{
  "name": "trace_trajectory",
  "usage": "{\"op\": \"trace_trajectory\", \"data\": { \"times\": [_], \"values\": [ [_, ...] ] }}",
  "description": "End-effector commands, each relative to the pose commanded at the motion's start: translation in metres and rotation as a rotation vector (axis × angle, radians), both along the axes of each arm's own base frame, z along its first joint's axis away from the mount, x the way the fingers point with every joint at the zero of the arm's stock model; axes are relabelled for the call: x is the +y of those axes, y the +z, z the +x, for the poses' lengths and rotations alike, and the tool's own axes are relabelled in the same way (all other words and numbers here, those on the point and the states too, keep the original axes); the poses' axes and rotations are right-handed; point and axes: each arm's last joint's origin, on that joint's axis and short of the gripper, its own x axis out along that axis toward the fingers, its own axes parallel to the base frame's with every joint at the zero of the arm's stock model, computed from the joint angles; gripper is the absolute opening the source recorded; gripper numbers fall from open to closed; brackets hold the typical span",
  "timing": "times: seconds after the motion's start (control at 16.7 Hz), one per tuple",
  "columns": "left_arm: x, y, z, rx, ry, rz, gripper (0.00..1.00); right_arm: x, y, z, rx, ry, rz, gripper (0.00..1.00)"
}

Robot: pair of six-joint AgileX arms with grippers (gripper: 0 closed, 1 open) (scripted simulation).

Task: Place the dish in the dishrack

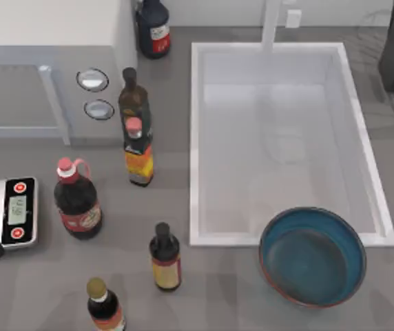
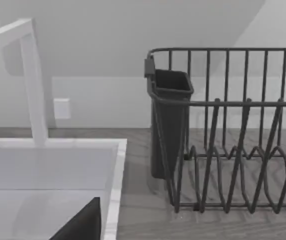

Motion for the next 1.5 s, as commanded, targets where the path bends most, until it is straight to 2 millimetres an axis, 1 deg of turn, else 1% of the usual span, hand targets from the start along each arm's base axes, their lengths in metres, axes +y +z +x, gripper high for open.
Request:
{"op": "trace_trajectory", "data": {
  "times": [0.12, 0.24, 0.42, 0.54, 0.66, 0.78, 0.96, 1.08, 1.32, 1.5],
  "values": [
    [0.0, 0.0, 0.0, 0.0, 0.0, 0.0, 1.0, 0.0, 0.0, 0.0, 0.001, 0.0, 0.001, 1.0],
    [0.0, 0.0, 0.0, 0.0, 0.0, 0.0, 1.0, 0.002, 0.006, 0.0, 0.032, 0.013, 0.016, 1.0],
    [0.0, 0.0, 0.0, 0.0, 0.0, 0.0, 1.0, 0.007, 0.026, 0.003, 0.153, 0.05, 0.065, 1.0],
    [0.0, 0.0, 0.0, 0.0, 0.0, 0.0, 1.0, 0.013, 0.042, 0.009, 0.292, 0.078, 0.102, 1.0],
    [0.0, 0.0, 0.0, 0.0, 0.0, 0.0, 1.0, 0.021, 0.056, 0.022, 0.48, 0.099, 0.131, 1.0],
    [0.0, 0.0, 0.0, 0.0, 0.0, 0.0, 1.0, 0.033, 0.064, 0.04, 0.697, 0.108, 0.144, 1.0],
    [0.0, 0.0, 0.0, 0.0, 0.0, 0.0, 1.0, 0.057, 0.07, 0.07, 1.006, 0.097, 0.132, 1.0],
    [0.0, 0.0, 0.0, 0.0, 0.0, 0.0, 1.0, 0.074, 0.072, 0.087, 1.17, 0.078, 0.109, 1.0],
    [0.0, 0.0, 0.0, 0.0, 0.0, 0.0, 1.0, 0.108, 0.072, 0.114, 1.396, 0.027, 0.049, 1.0],
    [0.0, 0.0, 0.0, 0.0, 0.0, 0.0, 1.0, 0.124, 0.071, 0.125, 1.476, -0.001, 0.015, 1.0]
  ]
}}
